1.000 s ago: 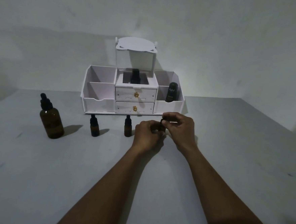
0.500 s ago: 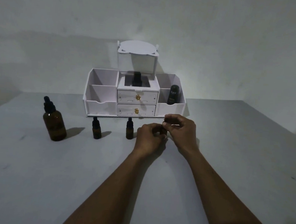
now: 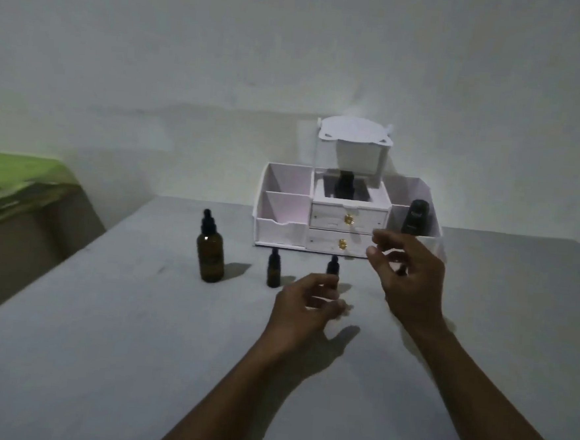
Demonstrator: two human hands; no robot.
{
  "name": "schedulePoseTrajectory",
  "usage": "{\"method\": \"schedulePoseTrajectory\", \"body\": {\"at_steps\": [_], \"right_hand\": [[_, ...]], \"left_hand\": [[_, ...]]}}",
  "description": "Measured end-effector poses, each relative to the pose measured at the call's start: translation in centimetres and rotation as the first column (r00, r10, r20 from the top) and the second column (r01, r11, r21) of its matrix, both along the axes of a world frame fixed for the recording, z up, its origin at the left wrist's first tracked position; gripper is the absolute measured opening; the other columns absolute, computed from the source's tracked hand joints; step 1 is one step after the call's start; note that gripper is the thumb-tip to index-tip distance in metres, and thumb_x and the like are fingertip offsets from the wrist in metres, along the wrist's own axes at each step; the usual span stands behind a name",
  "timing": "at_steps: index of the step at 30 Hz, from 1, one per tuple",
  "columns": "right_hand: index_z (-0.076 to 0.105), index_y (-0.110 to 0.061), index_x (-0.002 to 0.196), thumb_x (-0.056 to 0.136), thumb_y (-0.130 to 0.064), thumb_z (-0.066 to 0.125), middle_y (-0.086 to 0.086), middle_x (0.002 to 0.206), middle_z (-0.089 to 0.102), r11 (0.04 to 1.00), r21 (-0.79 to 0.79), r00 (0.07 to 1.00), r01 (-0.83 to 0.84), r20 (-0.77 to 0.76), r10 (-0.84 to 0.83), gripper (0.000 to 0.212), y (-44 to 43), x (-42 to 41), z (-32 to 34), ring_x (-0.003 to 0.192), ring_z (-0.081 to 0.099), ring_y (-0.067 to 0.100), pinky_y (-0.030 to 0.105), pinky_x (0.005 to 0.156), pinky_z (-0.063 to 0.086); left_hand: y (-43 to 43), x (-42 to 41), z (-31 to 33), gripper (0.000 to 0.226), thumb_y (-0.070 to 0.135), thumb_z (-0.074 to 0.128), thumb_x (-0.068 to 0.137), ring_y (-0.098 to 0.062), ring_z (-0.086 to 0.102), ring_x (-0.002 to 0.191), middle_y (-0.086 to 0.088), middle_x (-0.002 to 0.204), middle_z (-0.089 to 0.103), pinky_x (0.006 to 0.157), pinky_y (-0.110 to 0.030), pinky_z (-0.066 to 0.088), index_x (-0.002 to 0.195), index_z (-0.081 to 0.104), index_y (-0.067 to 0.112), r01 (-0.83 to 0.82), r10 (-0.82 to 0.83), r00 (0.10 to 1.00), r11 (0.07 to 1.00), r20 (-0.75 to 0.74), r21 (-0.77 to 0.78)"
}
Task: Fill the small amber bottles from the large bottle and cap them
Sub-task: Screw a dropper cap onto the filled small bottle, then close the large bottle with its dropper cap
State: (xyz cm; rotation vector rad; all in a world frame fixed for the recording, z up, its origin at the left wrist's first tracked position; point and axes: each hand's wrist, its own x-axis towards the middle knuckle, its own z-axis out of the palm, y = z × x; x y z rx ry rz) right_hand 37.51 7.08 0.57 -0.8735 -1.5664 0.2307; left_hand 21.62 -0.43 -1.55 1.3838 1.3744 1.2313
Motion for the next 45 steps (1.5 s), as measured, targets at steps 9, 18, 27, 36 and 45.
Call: {"method": "schedulePoseTrajectory", "body": {"at_steps": [9, 18, 27, 36, 45], "right_hand": [[0.072, -0.014, 0.106, 0.085, -0.010, 0.076, -0.008, 0.098, 0.071, 0.956, 0.019, 0.952, -0.292, 0.107, 0.288, 0.021, -0.6, -11.3, 1.5, 0.086, 0.068, 0.005, 0.018, 0.072, 0.056], [0.063, -0.025, 0.125, 0.086, -0.016, 0.076, -0.011, 0.115, 0.067, 0.886, -0.283, 0.922, -0.366, 0.020, 0.387, 0.042, 0.9, -20.8, 1.4, 0.101, 0.062, 0.002, 0.008, 0.071, 0.046], [0.068, -0.022, 0.122, 0.090, -0.012, 0.069, -0.018, 0.104, 0.065, 0.864, -0.346, 0.919, -0.365, 0.014, 0.394, 0.034, 1.9, -23.7, 0.3, 0.092, 0.060, -0.011, 0.001, 0.073, 0.043], [0.071, -0.022, 0.109, 0.079, -0.023, 0.083, -0.010, 0.097, 0.071, 0.869, -0.322, 0.923, -0.377, -0.052, 0.381, 0.033, 2.0, -23.8, -0.1, 0.091, 0.066, -0.002, 0.008, 0.074, 0.050], [0.068, -0.019, 0.124, 0.092, -0.010, 0.067, -0.010, 0.112, 0.070, 0.878, -0.288, 0.919, -0.382, -0.020, 0.394, 0.033, 2.3, -23.9, -0.1, 0.098, 0.063, -0.003, 0.000, 0.074, 0.046]], "left_hand": [[-1.8, -13.5, -0.4, 0.026, 0.023, 0.079, 0.089, 0.003, 0.067, 0.092, 0.017, 0.103, 0.070, 0.072, -0.010, 0.051, 0.112, 0.072, 0.031, -0.401, 0.418, 0.908, 0.889, -0.032, 0.221], [0.9, -19.2, -1.5, 0.044, 0.021, 0.080, 0.087, -0.011, 0.063, 0.099, 0.009, 0.115, 0.062, 0.073, -0.015, 0.049, 0.127, 0.063, 0.028, -0.508, 0.518, 0.855, 0.848, -0.029, 0.152], [3.3, -19.8, -2.4, 0.068, 0.011, 0.087, 0.075, -0.018, 0.063, 0.112, 0.006, 0.124, 0.065, 0.074, -0.018, 0.052, 0.135, 0.059, 0.027, -0.378, 0.372, 0.925, 0.921, 0.073, 0.099], [3.2, -19.2, -3.0, 0.050, 0.015, 0.084, 0.081, -0.018, 0.069, 0.107, 0.006, 0.117, 0.072, 0.073, -0.019, 0.058, 0.124, 0.065, 0.031, -0.349, 0.339, 0.932, 0.935, 0.124, 0.069], [3.2, -19.3, -2.9, 0.061, 0.013, 0.083, 0.081, -0.025, 0.068, 0.113, -0.002, 0.125, 0.070, 0.096, -0.047, 0.058, 0.137, 0.061, 0.022, -0.338, 0.328, 0.935, 0.940, 0.137, 0.057]]}}
